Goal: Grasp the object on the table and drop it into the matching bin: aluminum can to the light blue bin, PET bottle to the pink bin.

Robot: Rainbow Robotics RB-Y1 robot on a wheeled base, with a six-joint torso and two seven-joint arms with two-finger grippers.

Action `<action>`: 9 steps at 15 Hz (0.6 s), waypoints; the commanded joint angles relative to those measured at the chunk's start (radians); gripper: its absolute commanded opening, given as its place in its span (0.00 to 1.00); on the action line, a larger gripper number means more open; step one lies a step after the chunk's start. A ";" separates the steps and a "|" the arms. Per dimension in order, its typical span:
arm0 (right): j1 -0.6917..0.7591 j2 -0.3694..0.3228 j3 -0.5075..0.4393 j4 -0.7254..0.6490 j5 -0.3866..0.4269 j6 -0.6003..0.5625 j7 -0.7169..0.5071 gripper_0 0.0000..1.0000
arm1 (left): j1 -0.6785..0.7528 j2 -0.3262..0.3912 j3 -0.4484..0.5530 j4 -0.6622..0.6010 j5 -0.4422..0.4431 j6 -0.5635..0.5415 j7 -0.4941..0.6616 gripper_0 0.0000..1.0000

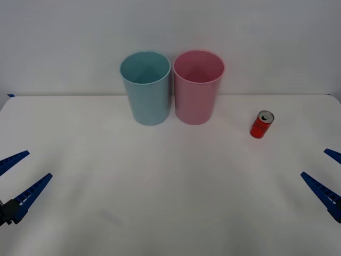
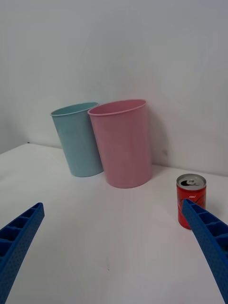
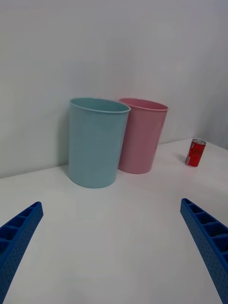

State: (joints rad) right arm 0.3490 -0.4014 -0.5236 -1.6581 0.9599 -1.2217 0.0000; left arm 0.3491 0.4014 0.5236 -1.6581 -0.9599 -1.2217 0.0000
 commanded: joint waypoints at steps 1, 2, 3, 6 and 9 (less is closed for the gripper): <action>0.000 0.000 0.000 0.000 0.000 0.000 0.000 1.00 | 0.000 0.000 0.000 0.000 0.000 0.000 0.000 1.00; 0.001 0.001 -0.015 0.006 0.005 -0.004 0.000 1.00 | 0.000 0.000 0.000 0.000 0.000 0.000 0.000 1.00; -0.001 -0.010 -0.012 0.001 0.005 -0.002 -0.001 1.00 | 0.000 0.000 0.000 0.000 0.000 0.000 0.000 1.00; -0.004 -0.017 0.004 0.009 0.005 0.013 0.005 1.00 | 0.000 0.000 0.000 0.000 0.000 0.000 0.000 1.00; -0.042 -0.016 0.024 0.069 0.026 0.021 0.028 1.00 | 0.000 0.000 0.000 0.000 0.000 0.000 0.000 1.00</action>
State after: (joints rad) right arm 0.3283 -0.4187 -0.5065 -1.6210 0.9678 -1.2037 0.0153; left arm 0.3491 0.4014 0.5236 -1.6580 -0.9599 -1.2217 0.0000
